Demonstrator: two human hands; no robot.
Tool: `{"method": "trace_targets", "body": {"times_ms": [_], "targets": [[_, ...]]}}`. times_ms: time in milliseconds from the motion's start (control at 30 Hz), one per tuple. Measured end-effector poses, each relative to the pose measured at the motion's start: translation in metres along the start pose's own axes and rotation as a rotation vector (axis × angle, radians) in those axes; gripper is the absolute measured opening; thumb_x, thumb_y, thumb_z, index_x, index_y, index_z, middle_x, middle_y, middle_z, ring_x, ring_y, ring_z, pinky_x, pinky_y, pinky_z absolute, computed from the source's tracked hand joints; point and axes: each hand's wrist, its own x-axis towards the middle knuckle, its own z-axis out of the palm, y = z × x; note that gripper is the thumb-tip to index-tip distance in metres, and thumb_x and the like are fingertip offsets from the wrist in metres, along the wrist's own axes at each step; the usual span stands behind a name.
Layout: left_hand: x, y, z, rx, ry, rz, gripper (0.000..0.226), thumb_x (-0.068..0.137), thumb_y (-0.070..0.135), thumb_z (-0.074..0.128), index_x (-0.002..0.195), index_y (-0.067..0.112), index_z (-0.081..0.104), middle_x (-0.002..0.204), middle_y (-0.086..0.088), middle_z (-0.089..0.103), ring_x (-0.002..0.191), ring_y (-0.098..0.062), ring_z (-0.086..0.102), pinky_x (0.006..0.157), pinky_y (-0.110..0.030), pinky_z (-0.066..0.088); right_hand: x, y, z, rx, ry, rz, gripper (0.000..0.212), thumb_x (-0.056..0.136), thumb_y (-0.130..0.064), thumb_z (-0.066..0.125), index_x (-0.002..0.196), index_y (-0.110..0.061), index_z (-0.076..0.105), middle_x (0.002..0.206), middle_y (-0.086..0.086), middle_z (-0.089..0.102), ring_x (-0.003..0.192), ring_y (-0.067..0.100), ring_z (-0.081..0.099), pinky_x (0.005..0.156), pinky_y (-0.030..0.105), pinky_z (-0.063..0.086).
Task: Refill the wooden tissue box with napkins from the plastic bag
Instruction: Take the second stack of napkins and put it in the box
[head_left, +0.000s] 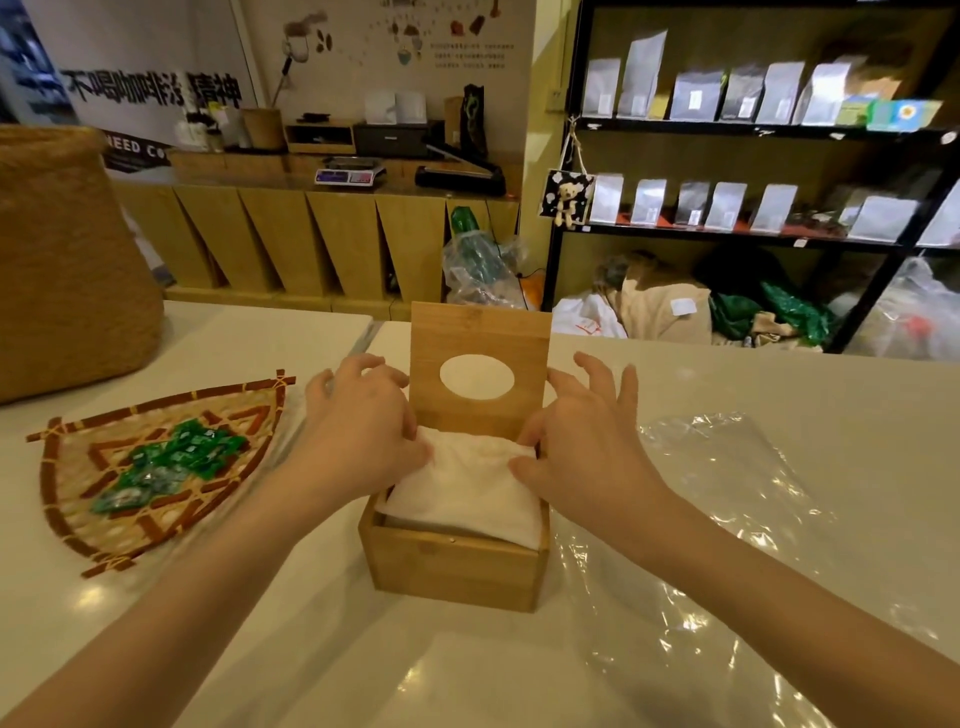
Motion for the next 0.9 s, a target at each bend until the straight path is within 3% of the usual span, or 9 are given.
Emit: {"method": "trace_targets", "body": {"times_ms": [133, 233, 333, 467, 567, 700, 900], "targets": [[-0.004, 0.003, 0.011, 0.096, -0.007, 0.036, 0.016, 0.081, 0.033, 0.059, 0.077, 0.022, 0.07, 0.135, 0.002, 0.047, 0.135, -0.019, 0.02, 0.111, -0.05, 0.011, 0.003, -0.003, 0.003, -0.076, -0.124, 0.066, 0.01, 0.076, -0.026, 0.065, 0.084, -0.022, 0.071, 0.123, 0.004, 0.055, 0.138, 0.029, 0.018, 0.109, 0.06, -0.013], [-0.006, 0.004, 0.019, 0.151, 0.041, 0.04, 0.018, 0.082, 0.035, 0.057, 0.084, 0.022, 0.07, 0.134, 0.001, 0.048, 0.136, -0.02, 0.02, 0.111, -0.05, 0.01, 0.002, -0.006, 0.006, -0.146, -0.096, 0.062, 0.01, 0.078, -0.025, 0.062, 0.083, -0.02, 0.069, 0.108, 0.001, 0.061, 0.133, 0.029, 0.028, 0.108, 0.062, -0.013], [-0.008, 0.004, 0.022, 0.154, 0.114, 0.053, 0.017, 0.082, 0.033, 0.058, 0.087, 0.021, 0.07, 0.131, 0.001, 0.052, 0.136, -0.019, 0.023, 0.111, -0.049, 0.01, -0.004, -0.012, 0.01, -0.248, -0.022, 0.029, 0.014, 0.081, -0.025, 0.055, 0.069, -0.019, 0.059, 0.095, 0.002, 0.064, 0.126, 0.03, 0.037, 0.105, 0.064, -0.016], [-0.011, 0.002, 0.026, 0.182, 0.208, 0.051, 0.02, 0.082, 0.034, 0.058, 0.089, 0.021, 0.071, 0.135, -0.001, 0.051, 0.136, -0.02, 0.024, 0.11, -0.047, 0.015, -0.01, -0.012, 0.012, -0.244, 0.051, 0.022, 0.018, 0.083, -0.031, 0.052, 0.085, -0.019, 0.066, 0.121, 0.007, 0.06, 0.134, 0.03, 0.031, 0.106, 0.066, -0.012], [-0.012, 0.005, 0.03, 0.223, 0.216, 0.055, 0.022, 0.083, 0.037, 0.056, 0.09, 0.022, 0.07, 0.136, -0.001, 0.05, 0.137, -0.021, 0.023, 0.111, -0.048, 0.013, -0.01, -0.009, 0.008, -0.252, 0.107, -0.018, 0.024, 0.084, -0.031, 0.055, 0.104, -0.018, 0.059, 0.129, 0.01, 0.054, 0.134, 0.031, 0.032, 0.108, 0.065, -0.003], [-0.011, 0.007, 0.032, 0.253, 0.212, 0.035, 0.02, 0.083, 0.036, 0.057, 0.089, 0.022, 0.07, 0.135, -0.001, 0.051, 0.137, -0.021, 0.022, 0.112, -0.052, 0.01, -0.009, -0.005, -0.008, 0.064, -0.067, 0.043, 0.021, 0.08, -0.035, 0.06, 0.096, -0.023, 0.066, 0.099, 0.0, 0.059, 0.118, 0.025, 0.045, 0.107, 0.055, 0.026], [-0.011, 0.012, 0.035, 0.301, 0.197, -0.031, 0.019, 0.085, 0.035, 0.054, 0.089, 0.023, 0.068, 0.134, -0.003, 0.051, 0.137, -0.024, 0.023, 0.109, -0.063, 0.007, -0.012, -0.007, -0.02, 0.11, -0.396, 0.037, 0.05, 0.07, -0.041, 0.07, 0.117, -0.028, 0.058, 0.1, -0.001, 0.042, 0.119, 0.027, 0.039, 0.102, 0.053, 0.033]]}}
